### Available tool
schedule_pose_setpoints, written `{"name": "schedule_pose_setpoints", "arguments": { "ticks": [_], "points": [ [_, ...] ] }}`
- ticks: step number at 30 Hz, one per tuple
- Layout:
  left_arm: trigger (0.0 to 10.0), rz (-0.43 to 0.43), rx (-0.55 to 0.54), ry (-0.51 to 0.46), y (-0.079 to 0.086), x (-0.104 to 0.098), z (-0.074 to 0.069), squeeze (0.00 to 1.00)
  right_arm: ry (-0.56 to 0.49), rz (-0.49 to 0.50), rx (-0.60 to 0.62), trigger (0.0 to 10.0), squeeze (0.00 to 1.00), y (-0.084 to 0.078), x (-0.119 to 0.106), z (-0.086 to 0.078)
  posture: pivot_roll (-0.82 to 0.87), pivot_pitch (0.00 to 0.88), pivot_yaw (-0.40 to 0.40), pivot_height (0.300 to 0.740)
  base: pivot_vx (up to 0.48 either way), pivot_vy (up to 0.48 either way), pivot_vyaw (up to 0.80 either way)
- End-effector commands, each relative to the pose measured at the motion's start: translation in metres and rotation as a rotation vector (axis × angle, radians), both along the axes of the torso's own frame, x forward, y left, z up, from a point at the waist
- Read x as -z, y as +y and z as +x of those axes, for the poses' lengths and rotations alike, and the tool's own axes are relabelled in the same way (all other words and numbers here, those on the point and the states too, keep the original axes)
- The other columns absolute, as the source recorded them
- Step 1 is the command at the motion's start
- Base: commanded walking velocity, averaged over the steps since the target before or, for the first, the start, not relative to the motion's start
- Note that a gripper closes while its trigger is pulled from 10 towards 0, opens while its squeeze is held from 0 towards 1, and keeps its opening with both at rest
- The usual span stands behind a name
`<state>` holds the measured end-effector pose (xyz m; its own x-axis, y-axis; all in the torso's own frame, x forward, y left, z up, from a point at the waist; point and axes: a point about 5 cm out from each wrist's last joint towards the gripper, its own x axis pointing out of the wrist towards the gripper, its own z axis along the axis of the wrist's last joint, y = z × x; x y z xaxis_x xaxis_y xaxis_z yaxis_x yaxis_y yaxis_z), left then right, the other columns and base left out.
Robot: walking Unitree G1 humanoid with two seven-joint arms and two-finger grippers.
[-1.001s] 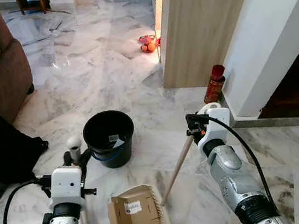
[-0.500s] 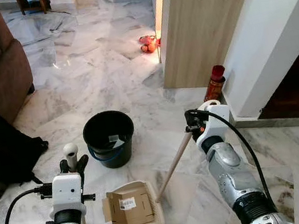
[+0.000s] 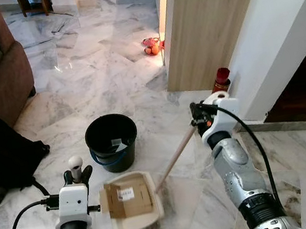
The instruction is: Sweep floor
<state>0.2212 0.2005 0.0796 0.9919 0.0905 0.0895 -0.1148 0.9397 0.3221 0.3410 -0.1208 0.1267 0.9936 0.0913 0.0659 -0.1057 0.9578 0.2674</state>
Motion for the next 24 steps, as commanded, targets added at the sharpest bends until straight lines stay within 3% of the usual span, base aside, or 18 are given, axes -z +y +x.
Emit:
{"name": "schedule_pose_setpoints", "arguments": {
  "ticks": [1,9,24],
  "points": [
    [10.0,0.017,-0.001,-0.035,0.0,-0.004,0.001,0.0,-0.098,0.04,0.014,10.0,0.0,-0.002,-0.028,0.005,0.16,0.043,-0.102,0.74,0.0,0.0,0.0],
    [10.0,0.011,-0.002,-0.033,-0.002,-0.001,0.003,0.0,-0.151,0.045,0.044,10.0,0.0,-0.012,-0.047,-0.003,0.15,0.067,-0.099,0.74,0.0,0.0,0.0],
    [10.0,0.002,-0.001,-0.031,-0.003,0.001,0.004,0.0,-0.164,0.032,0.042,10.0,0.0,-0.017,-0.06,-0.014,0.14,0.076,-0.099,0.74,0.0,0.0,0.0]
  ]
}}
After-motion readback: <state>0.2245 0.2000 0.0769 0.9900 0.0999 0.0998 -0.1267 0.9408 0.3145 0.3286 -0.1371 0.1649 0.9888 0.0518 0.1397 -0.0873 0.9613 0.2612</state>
